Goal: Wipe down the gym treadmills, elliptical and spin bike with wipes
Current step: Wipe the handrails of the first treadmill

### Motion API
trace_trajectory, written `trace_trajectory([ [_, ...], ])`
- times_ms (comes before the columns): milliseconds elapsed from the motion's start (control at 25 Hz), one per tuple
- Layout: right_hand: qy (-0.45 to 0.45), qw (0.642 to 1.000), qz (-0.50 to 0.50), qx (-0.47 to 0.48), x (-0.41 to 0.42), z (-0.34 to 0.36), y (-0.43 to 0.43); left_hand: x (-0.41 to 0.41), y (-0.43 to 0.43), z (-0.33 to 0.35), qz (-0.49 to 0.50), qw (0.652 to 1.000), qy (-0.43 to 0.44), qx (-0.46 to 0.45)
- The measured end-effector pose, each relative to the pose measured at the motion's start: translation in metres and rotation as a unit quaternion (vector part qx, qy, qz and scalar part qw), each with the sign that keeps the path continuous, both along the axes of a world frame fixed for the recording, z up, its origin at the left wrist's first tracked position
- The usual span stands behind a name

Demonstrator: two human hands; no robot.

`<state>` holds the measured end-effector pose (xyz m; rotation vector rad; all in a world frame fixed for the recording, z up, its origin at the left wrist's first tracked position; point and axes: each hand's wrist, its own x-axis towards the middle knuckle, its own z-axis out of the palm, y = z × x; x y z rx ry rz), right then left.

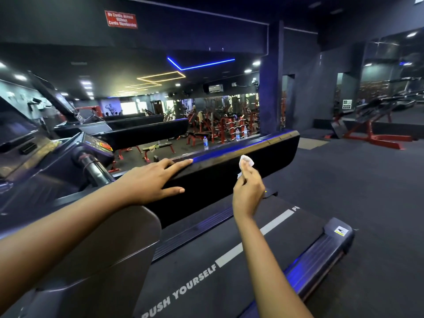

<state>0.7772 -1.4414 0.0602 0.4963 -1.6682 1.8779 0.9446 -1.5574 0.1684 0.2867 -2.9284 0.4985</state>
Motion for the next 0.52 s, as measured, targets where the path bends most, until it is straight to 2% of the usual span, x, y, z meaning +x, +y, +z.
trace_trajectory([
  [120, 0.069, 0.996, -0.017, 0.044, 0.036, -0.017, -0.012, 0.002, 0.002, -0.002, -0.010, 1.000, 0.008, -0.012],
  [240, 0.156, 0.984, 0.015, 0.088, 0.036, -0.017, 0.004, 0.003, 0.004, -0.002, -0.007, 0.999, 0.022, -0.026],
  [360, 0.133, 0.985, 0.025, 0.106, -0.003, 0.020, 0.028, 0.003, 0.002, -0.002, -0.015, 0.999, 0.024, -0.017],
  [440, 0.119, 0.975, 0.009, 0.189, -0.029, 0.049, 0.034, 0.003, -0.002, -0.001, -0.015, 1.000, 0.016, 0.003],
  [520, 0.119, 0.947, -0.025, 0.298, -0.037, 0.059, 0.027, 0.004, -0.005, 0.000, -0.009, 0.999, -0.001, 0.038],
])
